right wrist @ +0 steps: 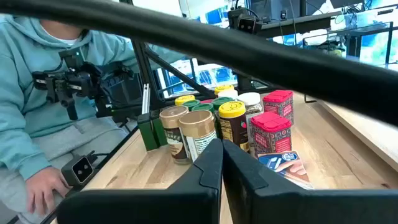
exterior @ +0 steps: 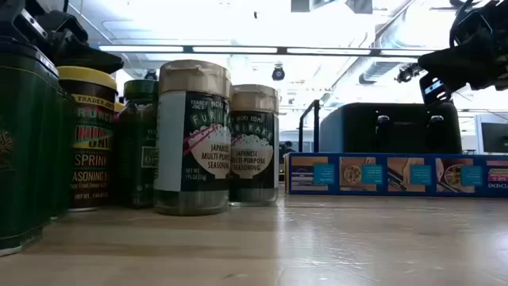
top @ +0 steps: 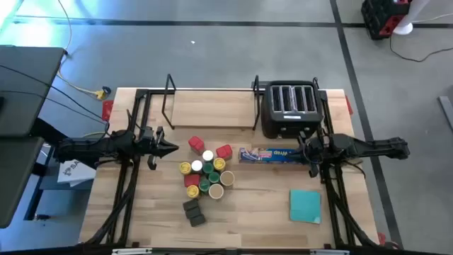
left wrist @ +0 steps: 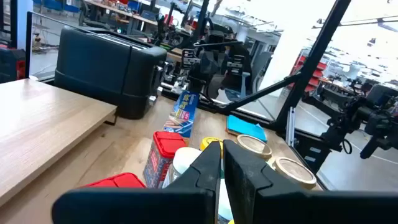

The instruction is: Shelf spices

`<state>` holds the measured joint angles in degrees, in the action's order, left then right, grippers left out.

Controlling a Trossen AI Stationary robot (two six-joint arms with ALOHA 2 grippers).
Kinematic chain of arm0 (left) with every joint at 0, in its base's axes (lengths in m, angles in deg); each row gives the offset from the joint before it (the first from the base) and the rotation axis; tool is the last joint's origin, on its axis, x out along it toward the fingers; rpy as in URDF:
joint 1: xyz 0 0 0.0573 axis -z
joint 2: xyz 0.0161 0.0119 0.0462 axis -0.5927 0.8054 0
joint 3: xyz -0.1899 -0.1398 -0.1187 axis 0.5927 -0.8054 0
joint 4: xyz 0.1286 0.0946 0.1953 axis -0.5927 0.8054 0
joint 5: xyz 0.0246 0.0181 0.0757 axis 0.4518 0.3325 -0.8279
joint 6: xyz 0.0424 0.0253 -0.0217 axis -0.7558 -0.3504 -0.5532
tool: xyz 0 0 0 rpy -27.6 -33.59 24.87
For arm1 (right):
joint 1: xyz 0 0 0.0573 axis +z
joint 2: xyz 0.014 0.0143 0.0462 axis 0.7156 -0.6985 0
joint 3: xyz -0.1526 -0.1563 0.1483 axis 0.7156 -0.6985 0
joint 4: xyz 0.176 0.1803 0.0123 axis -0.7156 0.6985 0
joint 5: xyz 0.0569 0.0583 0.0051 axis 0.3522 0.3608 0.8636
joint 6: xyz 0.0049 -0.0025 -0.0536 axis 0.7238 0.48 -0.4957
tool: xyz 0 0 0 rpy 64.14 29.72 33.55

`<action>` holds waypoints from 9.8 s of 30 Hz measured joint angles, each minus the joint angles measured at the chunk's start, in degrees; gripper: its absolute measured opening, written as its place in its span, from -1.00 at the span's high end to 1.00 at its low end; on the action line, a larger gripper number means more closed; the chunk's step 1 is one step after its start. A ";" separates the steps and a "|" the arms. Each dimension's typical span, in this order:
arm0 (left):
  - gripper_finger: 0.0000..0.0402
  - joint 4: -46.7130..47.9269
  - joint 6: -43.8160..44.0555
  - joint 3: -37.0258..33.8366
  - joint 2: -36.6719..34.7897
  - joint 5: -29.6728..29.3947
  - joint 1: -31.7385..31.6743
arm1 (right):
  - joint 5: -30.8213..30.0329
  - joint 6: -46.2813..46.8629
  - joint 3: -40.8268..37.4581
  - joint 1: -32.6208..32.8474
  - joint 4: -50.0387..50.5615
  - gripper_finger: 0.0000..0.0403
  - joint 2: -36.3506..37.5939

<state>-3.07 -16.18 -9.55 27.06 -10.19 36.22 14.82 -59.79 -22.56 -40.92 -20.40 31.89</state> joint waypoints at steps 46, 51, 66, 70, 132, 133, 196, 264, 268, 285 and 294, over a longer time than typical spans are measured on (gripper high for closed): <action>0.93 0.00 0.02 0.00 0.01 0.00 0.01 | 0.00 0.00 -0.02 -0.02 0.00 0.97 0.00; 0.93 0.00 0.00 0.01 0.01 0.00 0.01 | 0.00 -0.72 -0.02 -0.02 0.00 0.97 0.01; 0.93 -1.29 -5.22 0.00 -0.01 -7.22 0.01 | -1.39 -6.15 -0.02 0.22 -22.61 0.97 -0.22; 0.93 -3.08 -12.77 -0.03 0.01 -14.99 0.01 | 1.70 -14.38 -0.02 1.17 -32.65 0.97 -3.36; 0.93 -15.96 -19.91 -0.03 0.01 -12.09 0.03 | 1.90 -31.73 92.30 -9.10 43.65 -0.11 -108.19; 0.93 -15.96 -19.91 -0.03 0.01 -12.09 0.03 | 1.90 -32.10 92.30 -8.93 43.56 -0.16 -108.87; 0.93 -16.04 -18.01 0.00 0.00 -15.09 0.06 | -5.23 -36.46 95.44 -32.74 43.85 0.00 -103.91; 0.93 -15.93 -14.86 0.01 0.00 -16.41 0.06 | -8.00 -38.34 126.23 -28.19 62.07 -0.37 -119.23; 0.93 -15.93 -14.84 0.01 0.01 -16.39 0.06 | -8.33 -39.58 123.69 -19.38 60.57 -0.36 -119.23; 0.93 -13.37 -11.90 0.01 0.02 -14.09 0.10 | -12.10 -15.29 97.59 -2.48 56.03 -0.36 -107.55; 0.93 -13.44 -11.91 0.01 0.10 -13.83 0.10 | -23.90 4.20 61.98 3.31 21.35 -0.36 -82.68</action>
<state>-16.51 -28.09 -9.54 27.16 -24.02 36.32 -9.08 -55.60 39.42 -37.60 0.95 -50.79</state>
